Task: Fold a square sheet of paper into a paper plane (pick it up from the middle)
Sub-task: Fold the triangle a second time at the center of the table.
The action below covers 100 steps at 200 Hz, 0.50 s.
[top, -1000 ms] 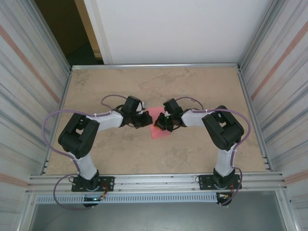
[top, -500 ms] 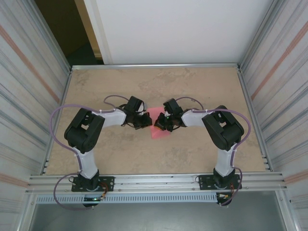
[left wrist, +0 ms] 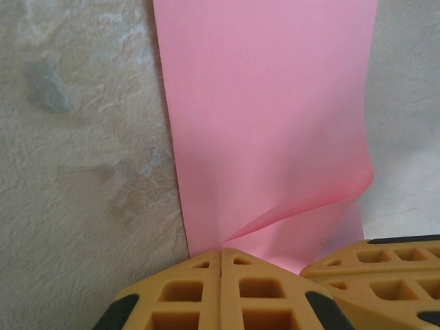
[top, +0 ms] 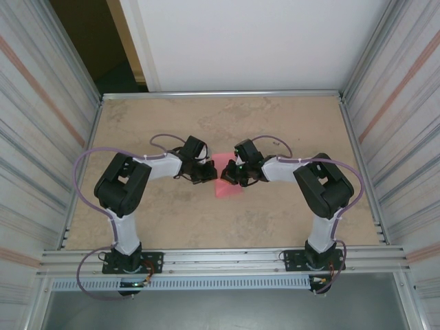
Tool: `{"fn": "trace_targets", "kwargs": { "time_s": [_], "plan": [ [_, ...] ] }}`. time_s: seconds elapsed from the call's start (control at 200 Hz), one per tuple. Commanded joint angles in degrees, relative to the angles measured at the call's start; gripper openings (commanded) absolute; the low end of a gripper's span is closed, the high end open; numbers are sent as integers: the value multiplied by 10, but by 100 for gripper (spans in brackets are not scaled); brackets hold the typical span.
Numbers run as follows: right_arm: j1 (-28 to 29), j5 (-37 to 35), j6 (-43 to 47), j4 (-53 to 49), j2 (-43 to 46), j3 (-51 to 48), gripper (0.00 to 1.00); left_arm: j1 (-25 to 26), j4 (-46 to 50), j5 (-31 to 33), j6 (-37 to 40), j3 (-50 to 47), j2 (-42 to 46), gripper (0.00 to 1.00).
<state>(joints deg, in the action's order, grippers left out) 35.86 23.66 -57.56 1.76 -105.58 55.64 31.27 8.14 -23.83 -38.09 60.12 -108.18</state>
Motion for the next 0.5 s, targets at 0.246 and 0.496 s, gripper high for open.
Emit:
{"fn": "trace_targets", "kwargs": {
  "time_s": [0.246, 0.496],
  "plan": [
    [-16, 4, 30, 12, -11, -34, 0, 5, 84, 52, 20, 16, -30, 5],
    [-41, -2, 23, 28, 6, -88, 1, 3, 121, 88, 22, 15, -48, 5]
  ]
}}
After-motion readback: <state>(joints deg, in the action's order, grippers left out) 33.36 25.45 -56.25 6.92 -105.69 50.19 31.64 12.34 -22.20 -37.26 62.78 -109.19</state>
